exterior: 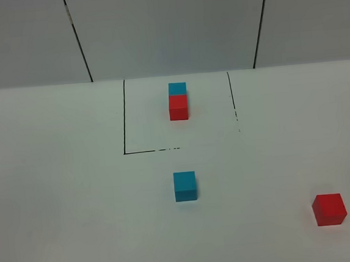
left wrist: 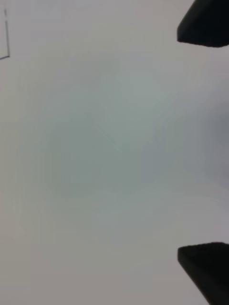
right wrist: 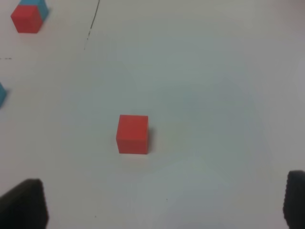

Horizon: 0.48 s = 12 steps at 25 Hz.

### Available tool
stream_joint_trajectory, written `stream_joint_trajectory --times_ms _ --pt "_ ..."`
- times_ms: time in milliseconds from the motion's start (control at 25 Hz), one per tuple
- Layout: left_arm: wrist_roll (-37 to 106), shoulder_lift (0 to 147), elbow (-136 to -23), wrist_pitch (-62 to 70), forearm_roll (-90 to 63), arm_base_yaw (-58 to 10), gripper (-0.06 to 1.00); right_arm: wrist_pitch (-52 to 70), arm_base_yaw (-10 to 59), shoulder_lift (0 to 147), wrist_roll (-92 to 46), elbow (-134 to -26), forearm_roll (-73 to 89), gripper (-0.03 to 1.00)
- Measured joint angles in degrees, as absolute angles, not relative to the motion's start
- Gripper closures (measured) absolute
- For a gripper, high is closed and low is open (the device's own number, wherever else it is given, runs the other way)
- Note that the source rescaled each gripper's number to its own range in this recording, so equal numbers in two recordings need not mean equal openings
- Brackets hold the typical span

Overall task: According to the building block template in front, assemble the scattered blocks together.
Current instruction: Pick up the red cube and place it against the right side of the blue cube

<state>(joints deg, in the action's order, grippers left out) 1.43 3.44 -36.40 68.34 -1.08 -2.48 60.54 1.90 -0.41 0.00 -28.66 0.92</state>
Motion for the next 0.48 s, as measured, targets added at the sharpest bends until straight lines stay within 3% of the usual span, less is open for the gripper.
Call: stream_joint_trajectory --times_ms 480 --pt "1.4 -0.5 -30.6 62.3 -1.2 -2.5 0.04 60.5 1.9 -0.4 0.0 -28.7 0.9 -0.03"
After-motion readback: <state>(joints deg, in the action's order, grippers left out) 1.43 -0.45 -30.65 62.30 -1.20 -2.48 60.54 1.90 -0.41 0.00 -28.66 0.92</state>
